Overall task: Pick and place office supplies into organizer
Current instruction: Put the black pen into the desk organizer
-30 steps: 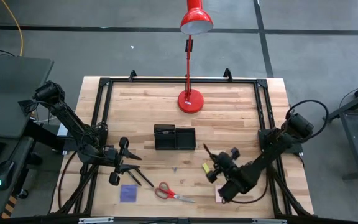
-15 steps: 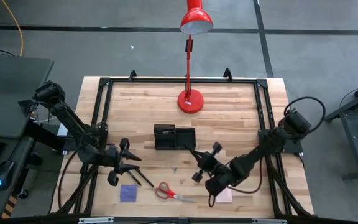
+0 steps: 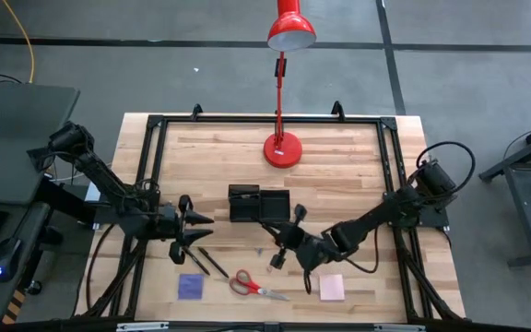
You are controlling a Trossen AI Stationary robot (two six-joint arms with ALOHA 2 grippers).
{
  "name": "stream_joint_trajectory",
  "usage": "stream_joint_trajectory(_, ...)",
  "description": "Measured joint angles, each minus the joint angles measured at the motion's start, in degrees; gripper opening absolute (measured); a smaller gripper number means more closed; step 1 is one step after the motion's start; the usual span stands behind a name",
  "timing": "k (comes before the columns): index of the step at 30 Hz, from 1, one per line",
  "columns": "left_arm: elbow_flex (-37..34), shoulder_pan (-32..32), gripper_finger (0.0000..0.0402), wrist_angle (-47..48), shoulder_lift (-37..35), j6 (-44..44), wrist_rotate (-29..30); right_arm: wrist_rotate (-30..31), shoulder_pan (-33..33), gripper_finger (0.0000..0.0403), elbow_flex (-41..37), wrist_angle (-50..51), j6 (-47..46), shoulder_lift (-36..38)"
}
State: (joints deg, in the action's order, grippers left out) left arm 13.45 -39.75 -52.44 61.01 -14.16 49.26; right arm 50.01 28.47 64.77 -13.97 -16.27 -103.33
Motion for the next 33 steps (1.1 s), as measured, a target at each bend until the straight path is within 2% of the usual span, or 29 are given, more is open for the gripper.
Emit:
stream_joint_trajectory(4, 0.0, 3.16, 0.0136, -0.38, 0.0, -0.02, -3.16, -1.05, -1.39, 0.0005, 0.0, -2.19, 0.91, -0.88)
stream_joint_trajectory(9, 0.0, 7.03, 0.0136, -0.01, 0.0, 0.38, -3.95, -3.56, -2.41, 0.0003, 0.0, -3.99, 2.16, -0.96)
stream_joint_trajectory(14, 0.0, 11.5, 0.0136, -0.16, 0.0, -0.83, -11.99, -5.45, -2.93, 0.0004, 0.0, -8.11, 4.64, -0.96)
stream_joint_trajectory(16, 0.0, 12.73, 0.0136, -0.12, 0.0, -1.31, -13.54, -5.76, -3.27, 0.0003, 0.0, -9.04, 4.76, -0.96)
stream_joint_trajectory(25, 0.36, 16.3, 0.0136, -2.45, 2.21, -1.35, -16.26, -10.05, -5.74, 0.0003, 0.0, -10.59, 4.76, -0.96)
stream_joint_trajectory(33, 6.27, 17.25, 0.0136, -1.8, 8.7, 1.57, -17.66, -10.64, -6.09, 0.0003, 0.0, -10.61, 4.84, -0.96)
